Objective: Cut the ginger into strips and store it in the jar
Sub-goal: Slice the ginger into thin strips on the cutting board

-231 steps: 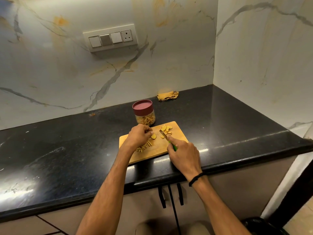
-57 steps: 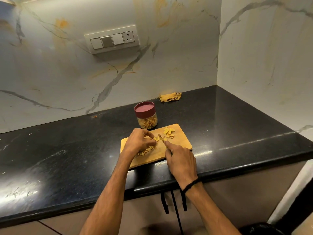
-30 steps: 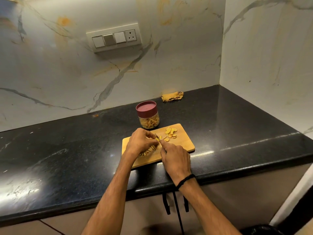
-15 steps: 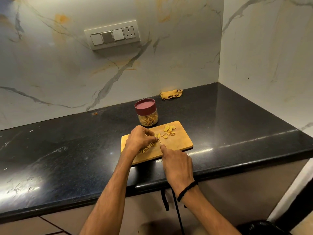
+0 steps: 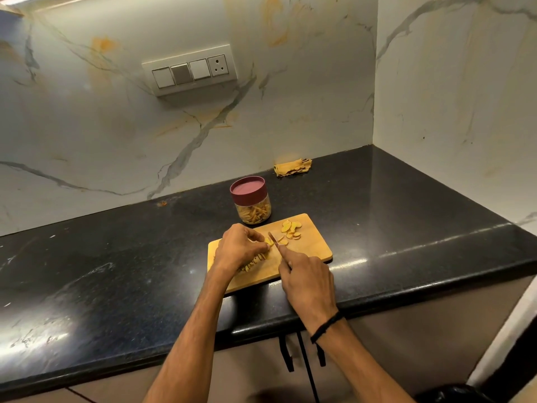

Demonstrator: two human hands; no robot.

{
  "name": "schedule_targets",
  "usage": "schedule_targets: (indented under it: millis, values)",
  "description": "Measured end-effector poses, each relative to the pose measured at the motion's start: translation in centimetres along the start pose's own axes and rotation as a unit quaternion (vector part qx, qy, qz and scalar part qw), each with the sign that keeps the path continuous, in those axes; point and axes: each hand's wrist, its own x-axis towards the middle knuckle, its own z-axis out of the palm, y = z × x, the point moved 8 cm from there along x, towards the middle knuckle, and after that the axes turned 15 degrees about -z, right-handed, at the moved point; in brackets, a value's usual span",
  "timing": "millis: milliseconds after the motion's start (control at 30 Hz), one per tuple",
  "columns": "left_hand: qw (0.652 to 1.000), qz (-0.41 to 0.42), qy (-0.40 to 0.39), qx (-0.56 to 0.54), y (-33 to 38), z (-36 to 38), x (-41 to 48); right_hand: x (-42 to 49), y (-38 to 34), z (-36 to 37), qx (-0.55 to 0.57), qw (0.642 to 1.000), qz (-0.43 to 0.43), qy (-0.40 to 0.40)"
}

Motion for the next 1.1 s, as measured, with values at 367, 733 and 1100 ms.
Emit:
schedule_targets:
  millis: [367, 733, 1100]
  values:
    - [1.000, -0.001, 0.001, -0.001, -0.25, 0.15, 0.36, 0.64, 0.84, 0.88, -0.004, 1.000, 0.008, 0.012]
    - [1.000, -0.013, -0.005, -0.017, -0.41, 0.19, 0.31, 0.49, 0.88, 0.74, 0.001, 1.000, 0.009, 0.014]
    - [1.000, -0.013, -0.002, -0.016, -0.47, 0.10, 0.39, 0.80, 0.37, 0.82, -0.007, 1.000, 0.000, 0.021]
